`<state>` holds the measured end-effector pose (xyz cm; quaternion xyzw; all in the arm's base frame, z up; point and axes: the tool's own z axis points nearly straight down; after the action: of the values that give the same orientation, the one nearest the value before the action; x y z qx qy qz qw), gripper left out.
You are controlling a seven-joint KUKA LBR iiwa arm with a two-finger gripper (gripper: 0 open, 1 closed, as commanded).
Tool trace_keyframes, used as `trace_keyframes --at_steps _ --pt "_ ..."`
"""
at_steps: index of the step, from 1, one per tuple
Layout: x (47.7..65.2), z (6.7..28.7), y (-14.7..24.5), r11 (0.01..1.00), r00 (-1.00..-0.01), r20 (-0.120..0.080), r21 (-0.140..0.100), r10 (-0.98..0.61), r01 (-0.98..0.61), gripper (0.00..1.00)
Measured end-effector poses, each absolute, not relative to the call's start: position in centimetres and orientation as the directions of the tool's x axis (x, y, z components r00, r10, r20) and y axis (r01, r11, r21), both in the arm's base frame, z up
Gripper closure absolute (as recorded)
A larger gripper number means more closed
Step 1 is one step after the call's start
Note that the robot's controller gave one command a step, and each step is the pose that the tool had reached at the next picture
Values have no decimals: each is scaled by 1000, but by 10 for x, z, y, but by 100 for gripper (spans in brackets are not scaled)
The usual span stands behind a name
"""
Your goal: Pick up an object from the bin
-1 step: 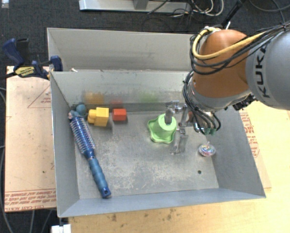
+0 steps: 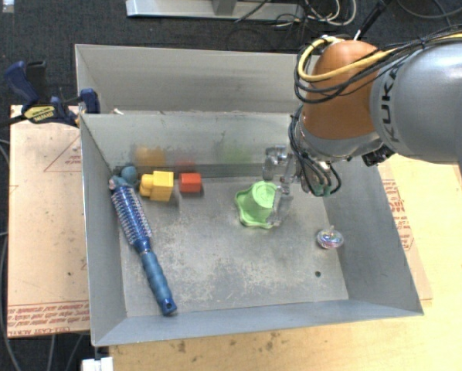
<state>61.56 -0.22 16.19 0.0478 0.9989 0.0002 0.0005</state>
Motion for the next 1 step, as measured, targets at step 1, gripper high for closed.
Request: trace_keyframes --at_steps 1 --pt "621 95 -16 965 -965 -22 8 262 262 0"
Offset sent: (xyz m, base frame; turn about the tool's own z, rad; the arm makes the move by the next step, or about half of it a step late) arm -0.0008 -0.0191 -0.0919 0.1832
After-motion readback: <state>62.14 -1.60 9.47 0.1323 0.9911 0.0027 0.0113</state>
